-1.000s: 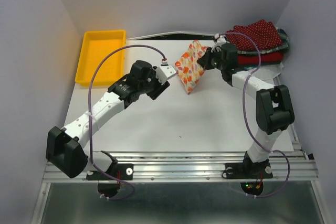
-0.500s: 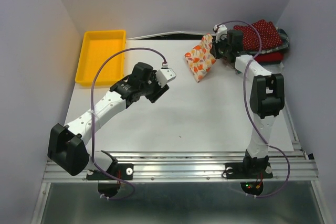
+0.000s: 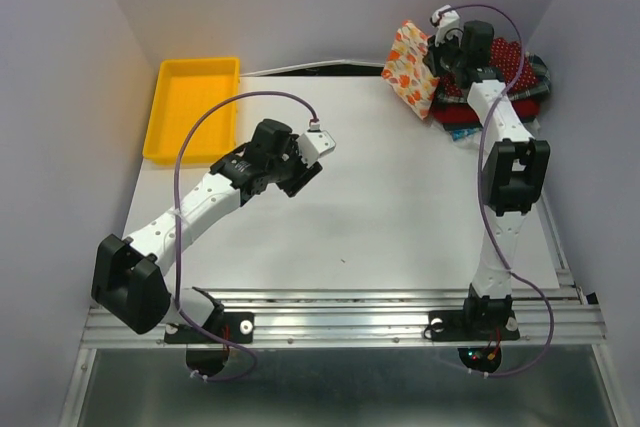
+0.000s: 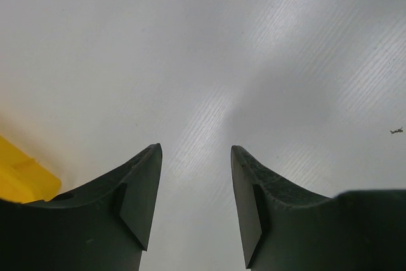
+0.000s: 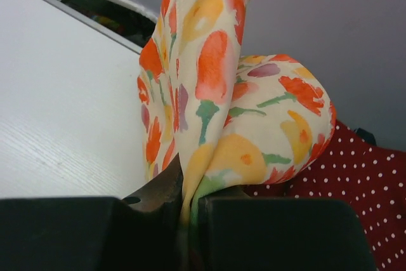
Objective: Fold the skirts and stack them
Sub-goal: Neatly place the folded skirt to the corner
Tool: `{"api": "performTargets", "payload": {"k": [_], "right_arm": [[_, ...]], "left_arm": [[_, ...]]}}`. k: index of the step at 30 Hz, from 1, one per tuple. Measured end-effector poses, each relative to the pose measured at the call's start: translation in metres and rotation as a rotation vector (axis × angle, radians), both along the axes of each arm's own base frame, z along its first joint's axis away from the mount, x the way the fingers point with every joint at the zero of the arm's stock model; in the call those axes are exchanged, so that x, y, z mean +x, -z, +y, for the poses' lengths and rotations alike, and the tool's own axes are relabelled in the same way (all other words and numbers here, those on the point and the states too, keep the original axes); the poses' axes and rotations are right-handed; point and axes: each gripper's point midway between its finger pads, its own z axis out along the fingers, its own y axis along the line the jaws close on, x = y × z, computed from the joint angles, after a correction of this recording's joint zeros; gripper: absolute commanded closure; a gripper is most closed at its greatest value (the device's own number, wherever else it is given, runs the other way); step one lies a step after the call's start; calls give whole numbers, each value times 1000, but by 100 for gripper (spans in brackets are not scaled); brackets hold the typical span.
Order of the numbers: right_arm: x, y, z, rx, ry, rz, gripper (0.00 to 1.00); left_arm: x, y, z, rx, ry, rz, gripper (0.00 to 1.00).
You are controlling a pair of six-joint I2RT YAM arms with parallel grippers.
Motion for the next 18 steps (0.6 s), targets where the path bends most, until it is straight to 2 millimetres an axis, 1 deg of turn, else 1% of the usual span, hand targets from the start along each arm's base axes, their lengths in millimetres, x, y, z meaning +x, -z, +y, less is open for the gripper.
{"api": "performTargets", "payload": {"k": [3, 8, 10, 11, 13, 17, 18], "right_arm": [[7, -23, 5, 24, -17, -46, 99], [19, -61, 3, 94, -7, -109, 99], [24, -78, -11, 125, 22, -140, 99], [24, -80, -16, 136, 32, -143, 99], [25, -86, -37, 163, 71, -149, 99], [24, -85, -87, 247, 159, -122, 99], [22, -84, -107, 282, 191, -109, 99]], "left_arm": [[0, 0, 0, 1, 0, 1, 41], [0, 2, 0, 4, 0, 5, 42], [1, 3, 0, 5, -1, 7, 41], [1, 3, 0, 6, 0, 8, 41], [1, 3, -1, 6, 0, 9, 42], [4, 4, -3, 9, 0, 13, 42], [5, 5, -3, 11, 0, 15, 42]]}}
